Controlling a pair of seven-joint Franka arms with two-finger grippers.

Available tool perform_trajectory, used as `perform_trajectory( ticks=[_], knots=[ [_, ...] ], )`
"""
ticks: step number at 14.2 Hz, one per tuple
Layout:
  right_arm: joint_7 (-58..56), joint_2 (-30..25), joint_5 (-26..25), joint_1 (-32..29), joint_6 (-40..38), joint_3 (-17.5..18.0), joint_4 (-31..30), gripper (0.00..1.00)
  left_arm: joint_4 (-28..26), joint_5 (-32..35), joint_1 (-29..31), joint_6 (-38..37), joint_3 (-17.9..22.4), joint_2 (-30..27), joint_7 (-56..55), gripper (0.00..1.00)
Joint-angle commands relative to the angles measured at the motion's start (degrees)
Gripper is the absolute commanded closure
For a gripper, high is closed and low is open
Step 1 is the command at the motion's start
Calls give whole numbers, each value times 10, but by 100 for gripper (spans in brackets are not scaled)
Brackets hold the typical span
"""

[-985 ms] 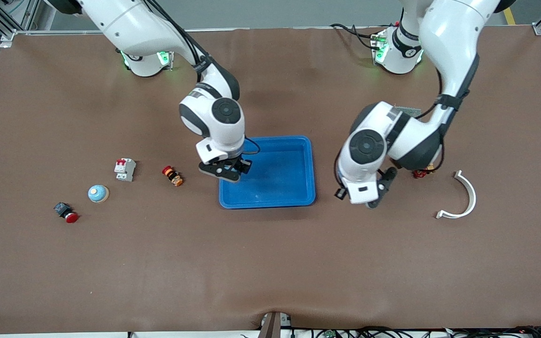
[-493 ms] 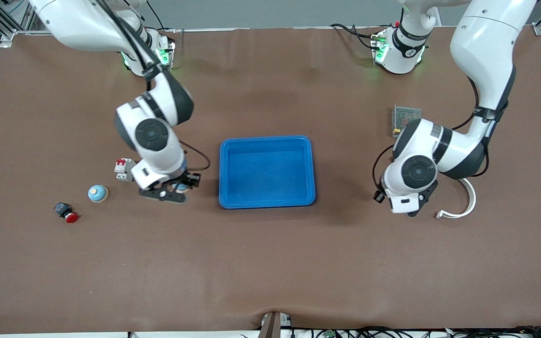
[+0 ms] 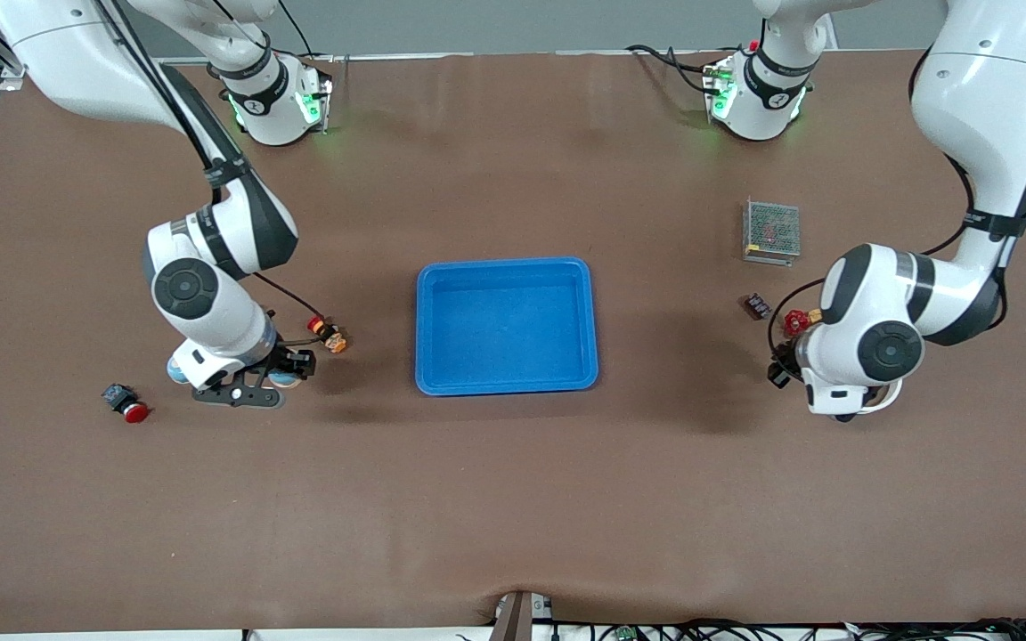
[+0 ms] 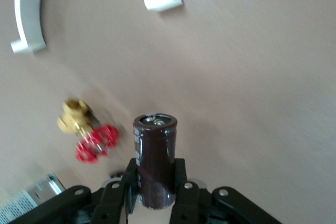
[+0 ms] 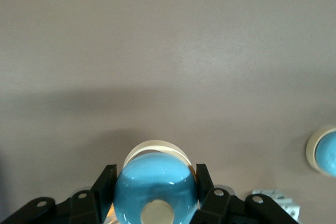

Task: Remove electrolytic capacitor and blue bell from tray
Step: 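Carry the bell beside the first bell while the left gripper carries the capacitor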

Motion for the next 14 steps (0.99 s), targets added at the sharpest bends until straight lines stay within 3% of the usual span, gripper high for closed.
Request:
perform_trajectory(
  ticks=[1, 5, 12, 13, 14],
  knots=[
    [-44, -6, -2, -37, 32, 12, -29, 100, -22, 43, 32, 23, -6, 2, 33, 100],
    [-59, 0, -24, -56, 80, 10, -56, 100, -41, 64, 64, 67, -6, 17, 77, 100],
    [-57, 39, -97, -94, 145, 7, -79, 100, -38, 72, 69, 86, -4, 44, 84, 100],
    [-56, 41, -100, -94, 144, 7, -79, 100, -36, 72, 68, 86, -4, 44, 84, 86],
    [-54, 43, -100, -94, 144, 7, -83, 100, -35, 71, 68, 86, -4, 44, 84, 61]
  ],
)
